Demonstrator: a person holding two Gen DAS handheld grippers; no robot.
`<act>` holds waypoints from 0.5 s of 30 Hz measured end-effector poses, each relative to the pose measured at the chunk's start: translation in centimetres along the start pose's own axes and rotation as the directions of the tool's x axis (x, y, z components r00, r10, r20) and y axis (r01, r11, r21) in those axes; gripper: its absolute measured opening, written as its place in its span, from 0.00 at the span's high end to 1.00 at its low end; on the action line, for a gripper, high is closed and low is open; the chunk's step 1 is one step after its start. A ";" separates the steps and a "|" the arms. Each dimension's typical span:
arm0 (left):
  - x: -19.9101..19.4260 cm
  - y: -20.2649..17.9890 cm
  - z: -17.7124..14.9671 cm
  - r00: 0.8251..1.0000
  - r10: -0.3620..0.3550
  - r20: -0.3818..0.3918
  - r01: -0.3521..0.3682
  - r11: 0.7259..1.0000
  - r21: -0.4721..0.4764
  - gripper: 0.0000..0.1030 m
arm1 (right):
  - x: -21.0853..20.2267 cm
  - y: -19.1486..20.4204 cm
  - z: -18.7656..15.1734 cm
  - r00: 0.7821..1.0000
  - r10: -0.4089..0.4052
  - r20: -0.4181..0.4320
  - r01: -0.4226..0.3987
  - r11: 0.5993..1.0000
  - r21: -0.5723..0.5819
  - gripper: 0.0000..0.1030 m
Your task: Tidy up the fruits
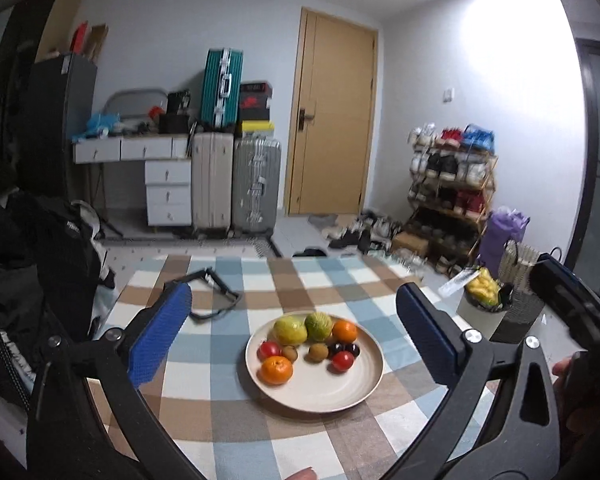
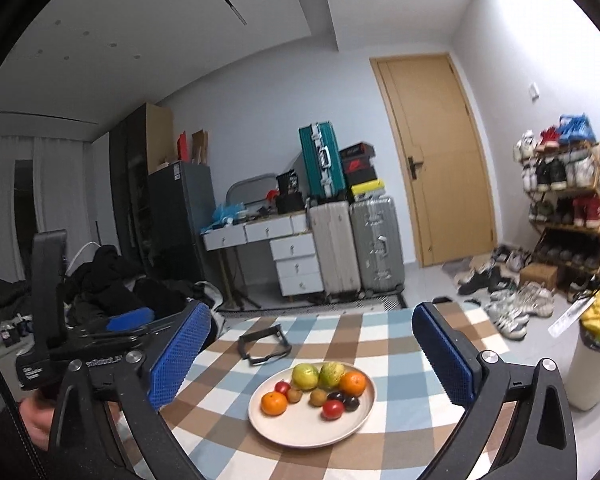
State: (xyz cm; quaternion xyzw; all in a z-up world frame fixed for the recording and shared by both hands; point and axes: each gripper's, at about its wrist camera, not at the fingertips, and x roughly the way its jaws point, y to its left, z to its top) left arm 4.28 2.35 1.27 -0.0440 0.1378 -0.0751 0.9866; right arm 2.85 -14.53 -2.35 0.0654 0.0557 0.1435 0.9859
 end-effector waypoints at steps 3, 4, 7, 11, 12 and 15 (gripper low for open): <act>-0.9 0.5 -0.9 1.000 0.014 0.026 -0.014 1.000 -0.004 0.01 | 0.2 0.8 -0.7 0.998 -0.065 0.013 0.066 0.995 -0.077 0.00; -1.0 0.7 -1.2 1.000 0.018 0.021 -0.018 1.000 -0.006 0.01 | 0.1 1.0 -1.0 0.997 -0.078 0.012 0.079 0.993 -0.093 0.00; -1.1 1.2 -2.5 0.999 0.041 0.009 -0.041 0.999 -0.006 0.01 | 0.0 0.9 -1.9 0.996 -0.092 0.018 0.093 0.990 -0.104 0.00; 0.0 2.1 -4.6 0.998 0.067 -0.003 -0.067 0.998 0.003 0.01 | 0.7 0.6 -3.7 0.988 -0.149 0.034 0.153 0.975 -0.159 0.00; 0.6 2.4 -5.3 0.997 0.077 -0.012 -0.077 0.997 0.002 0.01 | 1.4 0.3 -4.4 0.985 -0.170 0.006 0.169 0.972 -0.166 0.00; 1.6 3.2 -6.8 0.996 0.091 -0.021 -0.091 0.996 -0.005 0.01 | 2.2 -0.3 -6.0 0.984 -0.180 -0.014 0.176 0.971 -0.163 0.00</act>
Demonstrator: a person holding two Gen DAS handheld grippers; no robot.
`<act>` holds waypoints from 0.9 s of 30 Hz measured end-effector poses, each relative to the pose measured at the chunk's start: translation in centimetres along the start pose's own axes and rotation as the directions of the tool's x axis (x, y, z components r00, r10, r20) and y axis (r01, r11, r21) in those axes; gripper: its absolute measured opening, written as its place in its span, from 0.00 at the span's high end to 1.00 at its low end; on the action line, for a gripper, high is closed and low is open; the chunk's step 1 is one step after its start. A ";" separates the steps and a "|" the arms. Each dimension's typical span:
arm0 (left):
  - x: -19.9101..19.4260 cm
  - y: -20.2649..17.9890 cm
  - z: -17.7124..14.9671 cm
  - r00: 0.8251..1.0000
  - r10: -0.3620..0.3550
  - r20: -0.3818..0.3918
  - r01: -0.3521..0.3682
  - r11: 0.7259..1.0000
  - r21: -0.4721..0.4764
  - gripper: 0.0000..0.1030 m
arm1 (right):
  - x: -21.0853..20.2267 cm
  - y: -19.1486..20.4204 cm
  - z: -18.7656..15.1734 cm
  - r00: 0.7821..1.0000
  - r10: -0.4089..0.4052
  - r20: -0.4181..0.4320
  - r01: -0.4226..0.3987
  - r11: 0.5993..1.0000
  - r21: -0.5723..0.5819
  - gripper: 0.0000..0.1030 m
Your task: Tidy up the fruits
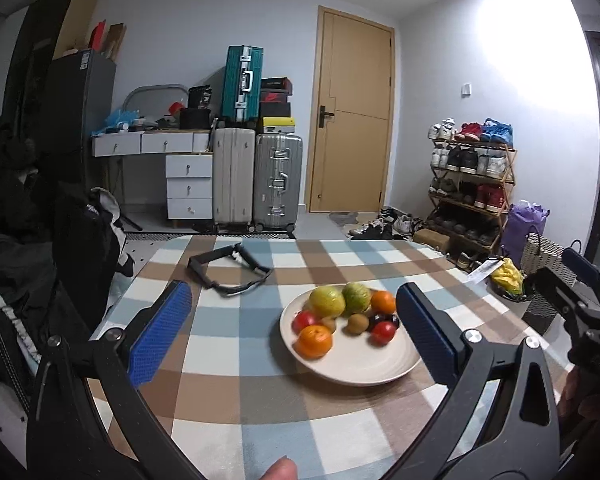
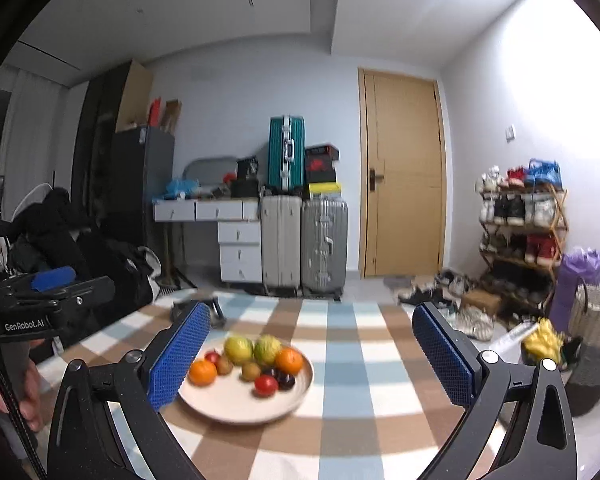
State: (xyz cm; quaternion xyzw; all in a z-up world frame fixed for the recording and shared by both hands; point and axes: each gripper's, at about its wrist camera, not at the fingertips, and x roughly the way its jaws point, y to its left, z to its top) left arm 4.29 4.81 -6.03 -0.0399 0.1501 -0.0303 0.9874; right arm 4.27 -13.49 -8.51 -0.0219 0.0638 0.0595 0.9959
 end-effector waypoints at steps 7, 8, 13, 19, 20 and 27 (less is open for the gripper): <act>3.0 0.1 -2.6 0.999 0.022 -0.035 -0.021 1.000 0.022 0.01 | 1.1 -0.2 -2.8 1.000 -0.001 -0.029 0.000 0.999 -0.042 0.00; 3.4 0.1 -2.8 0.999 0.024 -0.037 -0.023 1.000 0.019 0.01 | 1.2 -0.1 -3.2 0.999 0.004 -0.040 -0.005 0.999 -0.049 0.00; 4.2 0.0 -4.0 0.999 0.044 -0.023 -0.043 0.999 0.029 0.01 | 1.9 -0.3 -4.9 0.997 0.005 -0.083 -0.009 0.999 -0.050 0.00; 6.1 -0.6 -5.2 0.998 0.052 -0.035 -0.050 0.996 0.073 0.01 | 3.6 -1.7 -5.6 0.981 0.013 -0.194 -0.008 1.000 0.030 0.00; 6.0 -0.6 -5.3 0.998 0.051 -0.035 -0.048 0.996 0.074 0.01 | 3.8 -1.9 -5.7 0.980 0.002 -0.200 0.006 0.999 0.038 0.00; 6.5 -0.8 -5.5 0.998 0.055 -0.028 -0.053 0.997 0.062 0.01 | 3.6 -1.3 -5.4 0.982 0.017 -0.186 -0.016 1.000 0.010 0.00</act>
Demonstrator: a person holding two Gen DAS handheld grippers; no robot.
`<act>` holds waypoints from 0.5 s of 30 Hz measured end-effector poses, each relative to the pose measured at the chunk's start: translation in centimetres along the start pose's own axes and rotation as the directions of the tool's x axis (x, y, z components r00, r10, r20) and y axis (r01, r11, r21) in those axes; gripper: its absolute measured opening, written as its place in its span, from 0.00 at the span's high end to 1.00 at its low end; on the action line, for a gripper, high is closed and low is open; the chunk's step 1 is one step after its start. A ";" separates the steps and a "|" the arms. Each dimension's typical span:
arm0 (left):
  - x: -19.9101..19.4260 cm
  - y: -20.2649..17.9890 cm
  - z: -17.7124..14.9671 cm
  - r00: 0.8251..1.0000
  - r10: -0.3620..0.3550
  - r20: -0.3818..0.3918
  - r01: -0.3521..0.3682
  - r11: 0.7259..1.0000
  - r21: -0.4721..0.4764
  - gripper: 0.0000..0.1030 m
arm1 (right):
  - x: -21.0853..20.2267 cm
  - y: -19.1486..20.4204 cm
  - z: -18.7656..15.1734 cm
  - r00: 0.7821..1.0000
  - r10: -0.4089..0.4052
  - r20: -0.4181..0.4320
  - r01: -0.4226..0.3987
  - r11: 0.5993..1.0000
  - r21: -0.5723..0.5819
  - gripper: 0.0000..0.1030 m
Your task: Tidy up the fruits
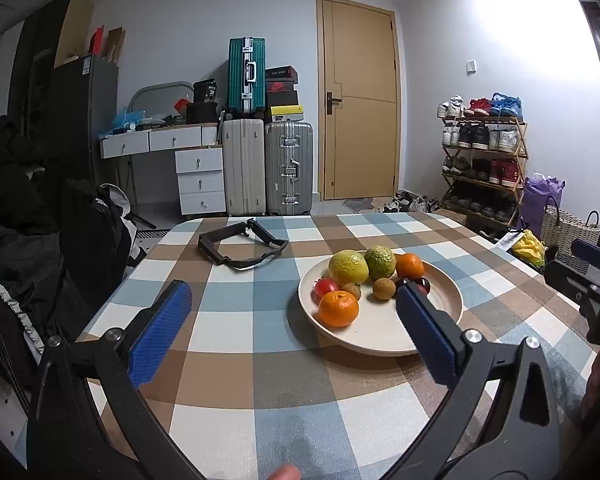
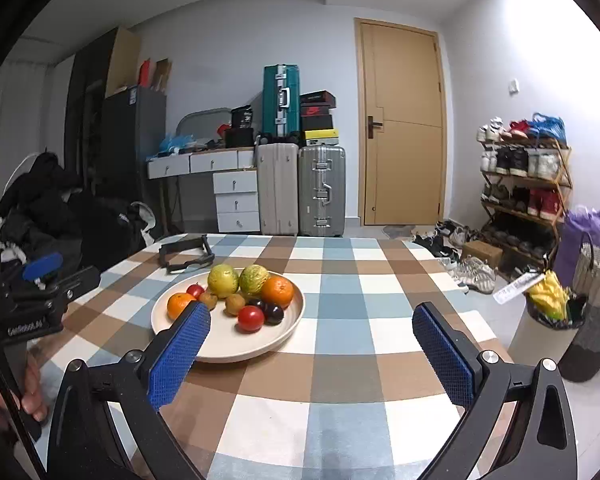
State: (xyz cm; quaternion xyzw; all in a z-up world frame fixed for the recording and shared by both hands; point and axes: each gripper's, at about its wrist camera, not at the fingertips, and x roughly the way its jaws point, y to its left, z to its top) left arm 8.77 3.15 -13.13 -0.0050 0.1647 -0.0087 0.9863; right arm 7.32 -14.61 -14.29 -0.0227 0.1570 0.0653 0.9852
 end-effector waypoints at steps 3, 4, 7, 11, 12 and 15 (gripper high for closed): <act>0.0 0.0 0.0 1.000 0.000 0.002 0.000 1.000 0.000 0.01 | 0.1 -0.2 0.3 1.000 -0.001 -0.002 0.001 1.000 0.016 0.00; 0.2 0.0 -0.1 1.000 0.000 0.002 0.000 1.000 0.001 0.01 | 0.0 -0.2 0.4 1.000 -0.001 -0.002 0.001 1.000 0.018 0.00; 0.3 -0.1 -0.2 1.000 -0.001 0.001 0.001 1.000 0.001 0.01 | -0.1 -0.2 0.4 1.000 -0.002 0.001 0.002 1.000 0.010 0.00; -0.1 0.1 0.0 1.000 0.000 0.002 0.000 1.000 0.001 0.01 | 0.0 -0.4 0.4 1.000 -0.002 0.001 0.002 1.000 0.009 0.00; 0.0 0.0 -0.1 1.000 0.000 0.002 0.000 1.000 0.001 0.01 | -0.1 -0.2 0.4 1.000 -0.002 0.003 0.002 1.000 0.006 0.00; 0.0 0.0 -0.1 1.000 0.000 0.002 0.000 1.000 0.000 0.01 | -0.1 -0.2 0.4 1.000 -0.003 0.004 0.003 1.000 0.003 0.00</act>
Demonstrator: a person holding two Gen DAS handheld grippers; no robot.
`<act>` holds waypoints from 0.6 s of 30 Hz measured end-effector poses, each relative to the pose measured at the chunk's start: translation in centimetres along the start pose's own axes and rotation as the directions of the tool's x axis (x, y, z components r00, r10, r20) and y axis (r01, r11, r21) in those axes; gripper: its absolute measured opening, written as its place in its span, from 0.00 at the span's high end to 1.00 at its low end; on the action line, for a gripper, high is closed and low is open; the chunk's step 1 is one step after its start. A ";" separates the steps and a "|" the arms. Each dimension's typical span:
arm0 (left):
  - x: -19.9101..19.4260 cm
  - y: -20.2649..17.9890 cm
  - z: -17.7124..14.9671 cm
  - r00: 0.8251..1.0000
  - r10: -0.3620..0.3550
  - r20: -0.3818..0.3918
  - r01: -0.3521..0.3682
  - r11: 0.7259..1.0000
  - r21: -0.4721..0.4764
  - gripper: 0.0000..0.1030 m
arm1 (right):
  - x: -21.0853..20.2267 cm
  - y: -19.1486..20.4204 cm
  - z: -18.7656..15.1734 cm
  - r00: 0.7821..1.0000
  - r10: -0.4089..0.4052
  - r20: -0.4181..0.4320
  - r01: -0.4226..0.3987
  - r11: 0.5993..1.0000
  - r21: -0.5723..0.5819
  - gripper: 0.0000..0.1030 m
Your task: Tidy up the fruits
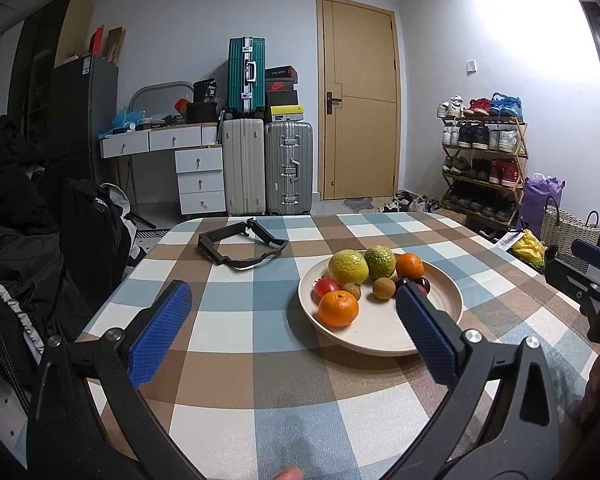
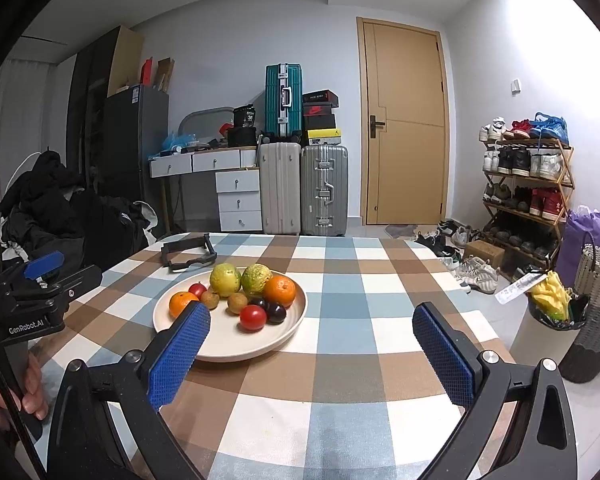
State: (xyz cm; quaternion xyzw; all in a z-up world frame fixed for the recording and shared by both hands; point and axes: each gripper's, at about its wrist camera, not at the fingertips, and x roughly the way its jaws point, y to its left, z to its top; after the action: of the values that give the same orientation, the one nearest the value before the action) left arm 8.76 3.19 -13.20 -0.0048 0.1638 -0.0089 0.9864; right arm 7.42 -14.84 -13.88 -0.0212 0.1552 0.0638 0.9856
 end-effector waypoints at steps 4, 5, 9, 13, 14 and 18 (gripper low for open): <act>-0.1 0.0 0.0 1.000 0.000 0.001 0.000 1.000 0.000 0.01 | 0.0 -0.1 0.0 1.000 0.000 -0.001 0.000 1.000 0.003 0.00; -0.1 0.0 0.0 1.000 0.000 0.000 0.000 1.000 0.000 0.01 | 0.0 0.0 0.0 1.000 0.000 0.000 0.000 1.000 0.002 0.00; -0.3 0.0 0.1 1.000 0.002 0.002 -0.002 1.000 -0.001 0.01 | 0.0 0.0 0.0 1.000 0.000 0.000 0.000 1.000 0.002 0.00; -0.3 0.0 0.1 1.000 0.002 0.002 -0.002 1.000 -0.001 0.01 | 0.0 -0.1 0.0 1.000 -0.001 0.000 0.001 1.000 0.001 0.00; -0.3 0.0 0.1 1.000 0.002 0.003 -0.002 1.000 -0.001 0.01 | 0.0 0.0 0.0 1.000 0.000 0.000 0.000 1.000 0.002 0.00; -0.2 0.0 0.1 1.000 0.001 0.003 -0.001 1.000 -0.001 0.01 | 0.0 0.0 0.0 1.000 0.000 0.000 0.000 1.000 0.002 0.00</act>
State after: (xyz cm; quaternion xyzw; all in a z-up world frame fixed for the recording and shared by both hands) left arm 8.58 3.20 -13.07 -0.0050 0.1623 -0.0082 0.9867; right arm 7.43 -14.86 -13.91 -0.0205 0.1551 0.0635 0.9856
